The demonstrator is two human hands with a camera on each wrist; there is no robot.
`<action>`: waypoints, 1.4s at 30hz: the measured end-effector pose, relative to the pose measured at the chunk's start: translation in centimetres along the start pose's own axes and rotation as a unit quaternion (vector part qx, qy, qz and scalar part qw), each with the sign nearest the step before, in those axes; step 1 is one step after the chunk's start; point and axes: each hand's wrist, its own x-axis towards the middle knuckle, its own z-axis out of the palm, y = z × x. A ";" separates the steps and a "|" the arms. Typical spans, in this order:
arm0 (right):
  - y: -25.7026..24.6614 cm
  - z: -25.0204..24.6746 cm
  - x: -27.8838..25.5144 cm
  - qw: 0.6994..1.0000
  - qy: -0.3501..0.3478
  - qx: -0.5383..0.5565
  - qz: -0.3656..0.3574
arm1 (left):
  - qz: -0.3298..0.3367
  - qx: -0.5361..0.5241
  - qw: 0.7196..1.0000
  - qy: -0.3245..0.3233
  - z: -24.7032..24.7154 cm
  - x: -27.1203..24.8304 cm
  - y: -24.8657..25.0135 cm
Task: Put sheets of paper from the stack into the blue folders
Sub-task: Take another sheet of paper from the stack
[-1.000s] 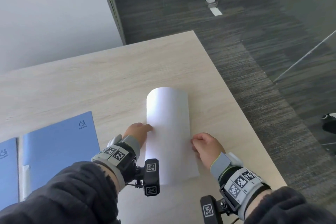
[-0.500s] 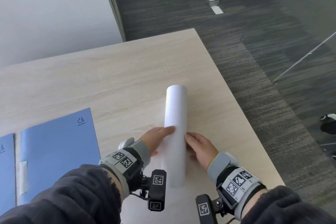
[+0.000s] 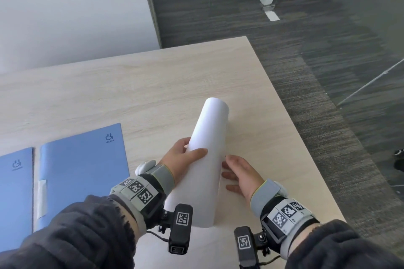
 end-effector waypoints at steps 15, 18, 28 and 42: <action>-4.1 5.3 1.3 0.963 -0.141 0.229 0.021 | 0.262 -0.077 0.962 0.027 -9.1 -6.6 7.3; -5.7 6.0 0.6 0.954 -0.196 0.224 0.024 | 0.277 -0.106 0.952 0.071 -11.5 -6.7 6.9; -10.1 6.9 -0.6 0.958 -0.029 -0.038 -0.281 | 0.253 -0.019 0.945 0.207 -14.4 -5.5 2.9; -5.4 5.9 1.2 0.966 -0.012 -0.078 -0.245 | 0.141 0.079 0.966 0.201 -13.0 -5.0 -0.8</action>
